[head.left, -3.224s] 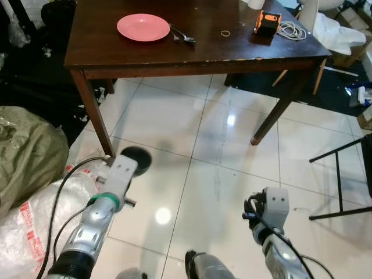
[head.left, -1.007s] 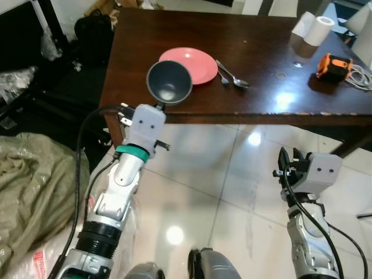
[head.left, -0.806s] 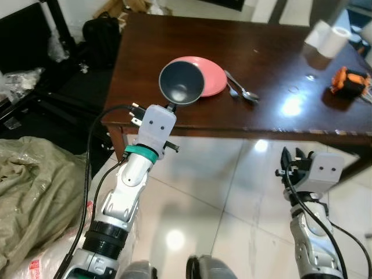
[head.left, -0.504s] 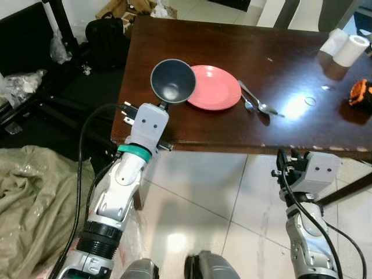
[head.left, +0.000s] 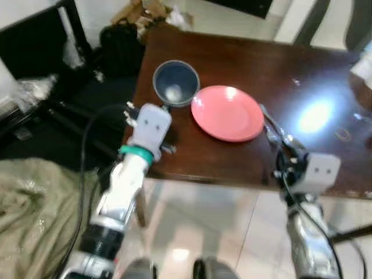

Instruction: Setting the table

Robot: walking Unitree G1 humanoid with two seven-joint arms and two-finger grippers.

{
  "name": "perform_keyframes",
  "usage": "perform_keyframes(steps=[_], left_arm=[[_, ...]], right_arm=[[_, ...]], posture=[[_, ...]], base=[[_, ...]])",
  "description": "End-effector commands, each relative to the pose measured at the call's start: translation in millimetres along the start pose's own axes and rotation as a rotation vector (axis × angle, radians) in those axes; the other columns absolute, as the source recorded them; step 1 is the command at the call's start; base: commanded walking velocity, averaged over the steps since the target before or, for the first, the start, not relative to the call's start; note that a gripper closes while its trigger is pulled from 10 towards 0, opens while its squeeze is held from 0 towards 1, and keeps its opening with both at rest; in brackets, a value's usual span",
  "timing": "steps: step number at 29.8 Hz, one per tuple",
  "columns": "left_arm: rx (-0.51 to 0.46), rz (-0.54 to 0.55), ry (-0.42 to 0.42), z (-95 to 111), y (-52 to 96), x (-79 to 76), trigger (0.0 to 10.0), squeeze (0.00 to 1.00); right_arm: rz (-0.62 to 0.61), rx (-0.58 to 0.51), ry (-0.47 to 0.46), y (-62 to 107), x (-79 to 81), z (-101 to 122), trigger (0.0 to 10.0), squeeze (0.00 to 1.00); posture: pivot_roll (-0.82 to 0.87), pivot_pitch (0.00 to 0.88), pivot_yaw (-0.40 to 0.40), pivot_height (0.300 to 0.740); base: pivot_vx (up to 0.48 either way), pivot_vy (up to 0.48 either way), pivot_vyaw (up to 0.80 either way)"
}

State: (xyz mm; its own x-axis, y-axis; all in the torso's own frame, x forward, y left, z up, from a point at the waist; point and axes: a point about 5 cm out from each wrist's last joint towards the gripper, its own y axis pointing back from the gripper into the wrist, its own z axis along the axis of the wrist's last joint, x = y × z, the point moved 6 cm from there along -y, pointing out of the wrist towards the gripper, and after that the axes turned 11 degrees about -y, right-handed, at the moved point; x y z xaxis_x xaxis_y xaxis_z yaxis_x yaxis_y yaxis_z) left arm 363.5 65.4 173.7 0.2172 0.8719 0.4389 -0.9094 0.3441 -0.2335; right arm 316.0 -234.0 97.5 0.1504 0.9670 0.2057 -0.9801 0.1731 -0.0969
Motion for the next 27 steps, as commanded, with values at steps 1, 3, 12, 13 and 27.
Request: perform_keyframes(steps=[1, 3, 12, 13, 27], left_arm=[[-0.003, -0.013, 0.002, 2, 1.2, -4.0, 10.0, 0.0], [-0.003, -0.014, 0.002, 2, 1.2, -4.3, 10.0, 0.0], [0.012, -0.015, 0.019, 1, -1.2, -4.4, 10.0, 0.0], [0.024, -0.017, 0.022, -1, -2.1, -4.3, 10.0, 0.0], [0.153, -0.083, -0.037, -16, -28.3, -12.9, 10.0, 0.0]], right_arm=[[-0.031, 0.03, 0.003, 5.5, -9.7, -7, 10.0, 0.0], [-0.031, 0.031, 0.003, 5.7, -9.8, -7, 10.0, 0.0], [-0.033, 0.028, 0.003, 6.4, -9.9, -6, 10.0, 0.0], [-0.033, 0.027, 0.003, 6.6, -9.7, -6, 10.0, 0.0], [0.014, -0.059, -0.026, -1.6, 11.8, 23, 10.0, 0.0]], posture=[[0.02, 0.006, 0.001, 0.74], [0.02, 0.005, 0.002, 0.74], [0.01, 0.008, 0.004, 0.74], [0.01, 0.009, 0.005, 0.74], [0.0, 0.033, 0.03, 0.74]], base=[[0.0, 0.0, 0.0], [0.0, 0.0, 0.0], [0.0, 0.0, 0.0], [0.0, 0.0, 0.0], [0.0, 0.0, 0.0]])
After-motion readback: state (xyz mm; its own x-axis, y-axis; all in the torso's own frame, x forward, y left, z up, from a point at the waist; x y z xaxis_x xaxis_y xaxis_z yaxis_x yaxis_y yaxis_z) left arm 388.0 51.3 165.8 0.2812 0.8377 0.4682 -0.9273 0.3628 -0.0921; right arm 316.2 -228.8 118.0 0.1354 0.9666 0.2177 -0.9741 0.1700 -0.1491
